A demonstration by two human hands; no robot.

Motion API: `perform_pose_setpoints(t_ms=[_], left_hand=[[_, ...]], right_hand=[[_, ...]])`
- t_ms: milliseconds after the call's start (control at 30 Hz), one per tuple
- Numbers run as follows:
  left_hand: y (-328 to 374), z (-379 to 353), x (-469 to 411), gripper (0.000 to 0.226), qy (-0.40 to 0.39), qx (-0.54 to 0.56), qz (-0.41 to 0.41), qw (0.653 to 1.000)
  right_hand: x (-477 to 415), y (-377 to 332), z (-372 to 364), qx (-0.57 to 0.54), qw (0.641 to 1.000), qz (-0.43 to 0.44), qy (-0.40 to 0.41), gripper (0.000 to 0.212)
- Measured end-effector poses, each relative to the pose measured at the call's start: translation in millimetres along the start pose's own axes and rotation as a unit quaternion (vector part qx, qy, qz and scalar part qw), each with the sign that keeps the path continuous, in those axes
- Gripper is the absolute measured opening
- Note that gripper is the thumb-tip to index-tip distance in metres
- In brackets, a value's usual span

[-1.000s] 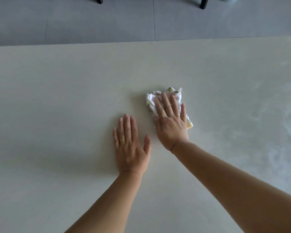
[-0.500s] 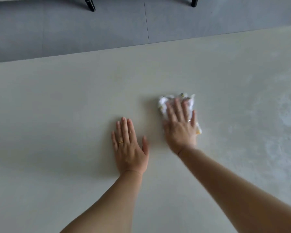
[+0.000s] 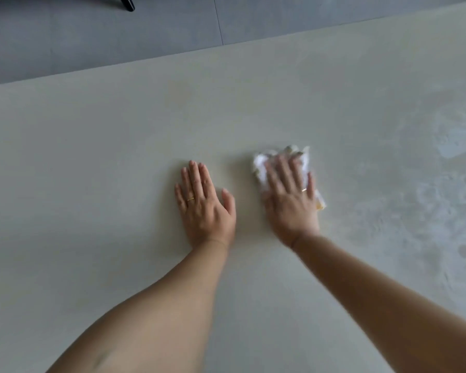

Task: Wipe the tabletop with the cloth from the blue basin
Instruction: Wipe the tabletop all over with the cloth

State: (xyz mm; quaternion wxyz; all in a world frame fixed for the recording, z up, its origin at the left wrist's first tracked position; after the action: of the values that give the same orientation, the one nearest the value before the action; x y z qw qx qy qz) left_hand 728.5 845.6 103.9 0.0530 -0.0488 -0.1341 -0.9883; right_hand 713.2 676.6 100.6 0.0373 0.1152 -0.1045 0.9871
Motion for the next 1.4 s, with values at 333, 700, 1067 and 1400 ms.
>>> perform_pose_setpoints(t_ms=[333, 700, 1067, 1400], left_hand=[[-2, -3, -2, 0.064, 0.004, -0.003, -0.001, 1.000], [-3, -7, -2, 0.062, 0.003, -0.021, -0.008, 1.000], [25, -5, 131, 0.063, -0.019, 0.006, -0.008, 1.000], [-1, -24, 231, 0.062, -0.039, -0.037, -0.019, 0.998]], right_hand=[[19, 70, 17, 0.017, 0.999, 0.031, -0.028, 0.056], [123, 41, -17, 0.092, 0.965, 0.241, -0.053, 0.058], [210, -1, -41, -0.014, 0.991, 0.130, -0.026, 0.054], [191, 100, -17, -0.043, 0.998, -0.049, -0.012, 0.056]])
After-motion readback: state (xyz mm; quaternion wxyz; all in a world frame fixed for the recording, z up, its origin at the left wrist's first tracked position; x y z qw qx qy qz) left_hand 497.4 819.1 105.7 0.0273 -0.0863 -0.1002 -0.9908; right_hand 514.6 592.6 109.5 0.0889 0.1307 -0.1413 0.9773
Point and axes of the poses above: each hand's wrist, its own x-axis away from the middle knuckle, its own z-axis out of the back of the hand, y = z × x, the point moved 7 cm from there along -x, towards the middle knuckle, and after that the axes turned 4 degrees about -y, right-handed, at the moved point
